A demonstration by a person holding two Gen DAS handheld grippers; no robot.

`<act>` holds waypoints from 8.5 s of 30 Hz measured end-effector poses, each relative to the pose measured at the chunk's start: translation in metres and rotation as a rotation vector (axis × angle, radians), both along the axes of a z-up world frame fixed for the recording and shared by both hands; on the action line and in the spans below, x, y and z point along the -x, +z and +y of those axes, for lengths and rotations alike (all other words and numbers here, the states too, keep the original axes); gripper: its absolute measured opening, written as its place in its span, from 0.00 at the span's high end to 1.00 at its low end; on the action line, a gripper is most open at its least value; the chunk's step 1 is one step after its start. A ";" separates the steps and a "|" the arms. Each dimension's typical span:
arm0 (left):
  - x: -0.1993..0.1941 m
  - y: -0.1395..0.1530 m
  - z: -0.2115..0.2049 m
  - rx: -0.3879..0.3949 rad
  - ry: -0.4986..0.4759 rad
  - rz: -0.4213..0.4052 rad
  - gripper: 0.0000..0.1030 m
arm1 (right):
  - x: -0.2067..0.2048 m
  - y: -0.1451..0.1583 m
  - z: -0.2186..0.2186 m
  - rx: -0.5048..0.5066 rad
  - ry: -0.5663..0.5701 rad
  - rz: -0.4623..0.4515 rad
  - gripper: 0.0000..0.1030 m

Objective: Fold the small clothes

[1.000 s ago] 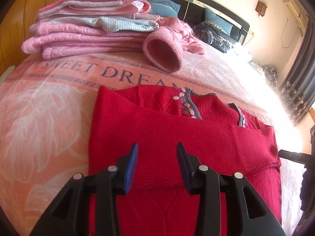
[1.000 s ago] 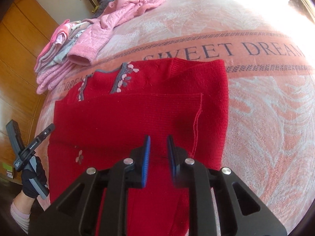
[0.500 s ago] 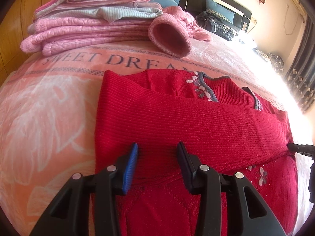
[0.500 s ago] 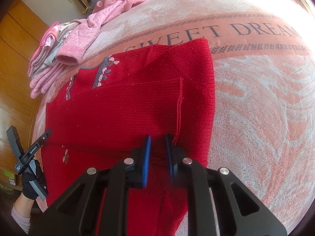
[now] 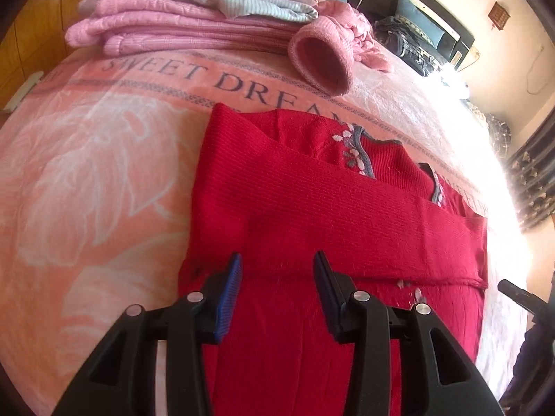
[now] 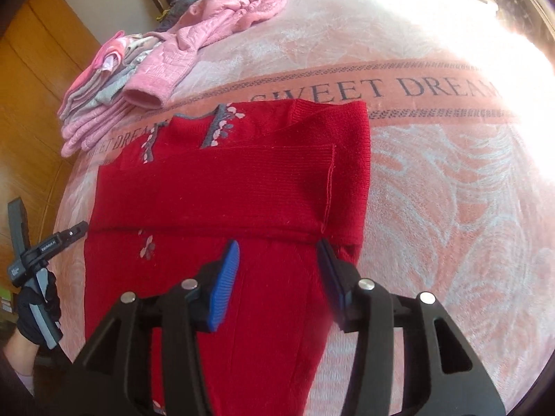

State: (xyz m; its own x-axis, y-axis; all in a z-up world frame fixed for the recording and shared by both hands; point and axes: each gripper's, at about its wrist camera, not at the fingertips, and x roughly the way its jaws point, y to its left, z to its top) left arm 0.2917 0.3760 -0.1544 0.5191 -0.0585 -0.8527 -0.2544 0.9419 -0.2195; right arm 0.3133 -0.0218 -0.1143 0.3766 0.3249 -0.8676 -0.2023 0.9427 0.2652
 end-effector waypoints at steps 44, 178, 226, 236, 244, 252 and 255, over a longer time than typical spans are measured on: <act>0.255 -0.067 -0.012 0.286 -0.182 0.357 0.38 | 0.274 -0.022 -0.070 -0.068 0.025 0.264 0.42; -0.055 -0.041 0.019 0.065 -0.349 -0.109 0.92 | -0.037 -0.064 -0.037 -0.336 -0.073 0.105 0.66; -0.148 0.034 0.047 0.120 -0.064 -0.365 0.97 | -0.172 0.025 -0.020 -0.247 -0.130 -0.114 0.97; -0.177 -0.050 0.044 0.047 -0.013 -0.218 0.93 | -0.197 -0.066 0.001 -0.067 -0.176 -0.021 0.93; -0.117 0.034 0.053 0.051 0.010 -0.296 0.83 | -0.143 0.010 -0.012 -0.101 -0.101 -0.071 0.78; -0.015 0.048 0.007 0.073 -0.149 -0.192 0.66 | -0.025 0.005 -0.009 -0.051 0.055 0.075 0.67; 0.006 0.020 -0.004 0.096 -0.166 -0.128 0.66 | -0.001 -0.023 -0.007 -0.020 0.072 0.125 0.66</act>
State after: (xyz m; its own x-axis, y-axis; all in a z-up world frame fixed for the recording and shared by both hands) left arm 0.2854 0.3724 -0.1346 0.5994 -0.2302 -0.7667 -0.0618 0.9416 -0.3311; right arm 0.3145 -0.0289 -0.1372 0.2411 0.3652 -0.8992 -0.2337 0.9211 0.3114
